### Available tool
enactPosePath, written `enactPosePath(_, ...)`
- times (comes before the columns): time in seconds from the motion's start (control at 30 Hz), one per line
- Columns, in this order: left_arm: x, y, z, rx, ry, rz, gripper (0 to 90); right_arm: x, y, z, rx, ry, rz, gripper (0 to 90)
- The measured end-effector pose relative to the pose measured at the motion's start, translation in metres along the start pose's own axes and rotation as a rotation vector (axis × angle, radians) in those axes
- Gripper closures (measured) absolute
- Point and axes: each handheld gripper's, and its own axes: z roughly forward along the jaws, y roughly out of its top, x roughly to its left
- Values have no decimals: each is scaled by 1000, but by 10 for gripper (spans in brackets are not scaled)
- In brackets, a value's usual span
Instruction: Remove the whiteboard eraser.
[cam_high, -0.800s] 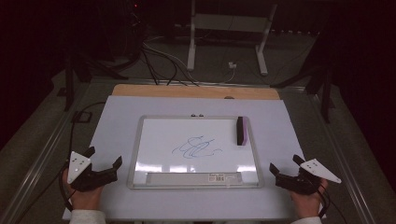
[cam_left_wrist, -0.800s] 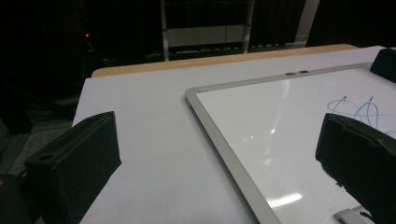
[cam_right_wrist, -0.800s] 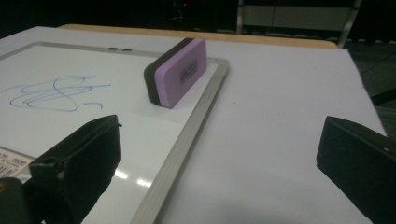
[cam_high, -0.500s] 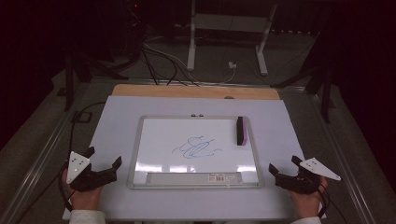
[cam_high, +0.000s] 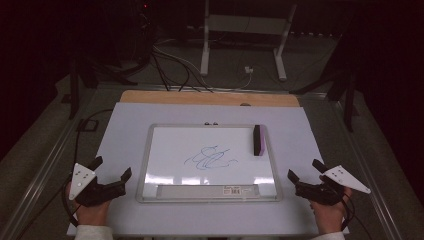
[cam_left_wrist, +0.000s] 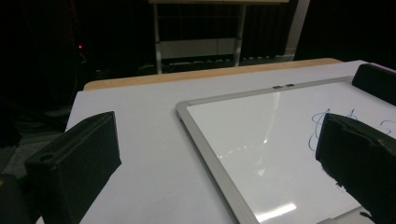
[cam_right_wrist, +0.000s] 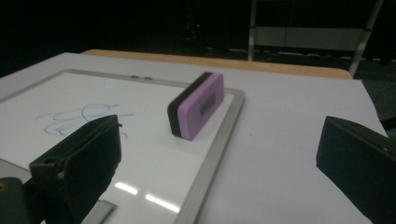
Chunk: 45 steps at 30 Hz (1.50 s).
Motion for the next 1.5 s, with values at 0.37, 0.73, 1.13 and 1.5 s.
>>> enactPosePath(0.37,-3,-2,1,-2,-2,0,7,4,30,8,-4,27,-18,8)
enactPosePath(0.73,-4,-4,3,6,-4,1,7,8,56,42,28,35,-17,7)
enactPosePath(1.13,-3,-6,4,16,4,4,7,9,64,82,92,36,1,7)
enactPosePath(1.5,-4,-7,6,26,4,10,7,5,65,117,137,28,22,8)
